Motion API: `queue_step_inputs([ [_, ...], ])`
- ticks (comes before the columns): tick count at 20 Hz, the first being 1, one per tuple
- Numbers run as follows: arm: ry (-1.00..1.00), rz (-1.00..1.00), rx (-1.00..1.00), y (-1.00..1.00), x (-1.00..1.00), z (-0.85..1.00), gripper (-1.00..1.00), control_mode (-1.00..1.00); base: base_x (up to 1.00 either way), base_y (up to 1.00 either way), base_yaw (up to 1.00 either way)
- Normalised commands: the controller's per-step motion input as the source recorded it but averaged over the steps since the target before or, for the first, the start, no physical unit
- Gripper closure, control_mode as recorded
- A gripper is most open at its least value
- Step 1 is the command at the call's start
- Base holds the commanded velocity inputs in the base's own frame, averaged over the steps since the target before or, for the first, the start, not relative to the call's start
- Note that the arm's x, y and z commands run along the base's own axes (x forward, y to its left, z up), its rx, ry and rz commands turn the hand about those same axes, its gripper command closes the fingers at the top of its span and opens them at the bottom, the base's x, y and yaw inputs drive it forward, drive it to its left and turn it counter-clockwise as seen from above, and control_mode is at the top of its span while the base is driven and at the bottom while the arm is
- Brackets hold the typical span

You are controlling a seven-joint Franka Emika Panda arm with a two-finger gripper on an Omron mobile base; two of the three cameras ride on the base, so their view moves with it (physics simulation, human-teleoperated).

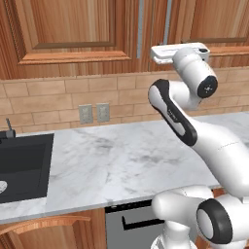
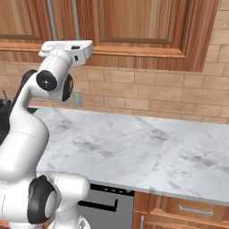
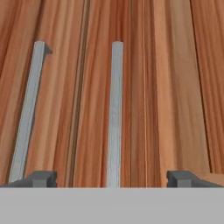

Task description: The dining table condiment station is running low on mustard. Refill the condiment station by opening the cabinet and taking the mustard from the cabinet and placing it on the dining table.

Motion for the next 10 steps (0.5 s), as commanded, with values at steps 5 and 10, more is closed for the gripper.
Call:
queue_step_inputs([
  [5, 0.0, 0.0, 0.0, 0.0, 0.38, 0.0, -1.0, -1.0, 0.0, 0.0, 0.0],
  [10, 0.01, 0.0, 0.0, 0.0, 0.37, 0.17, -1.0, -1.0, 0.0, 0.0, 0.0],
])
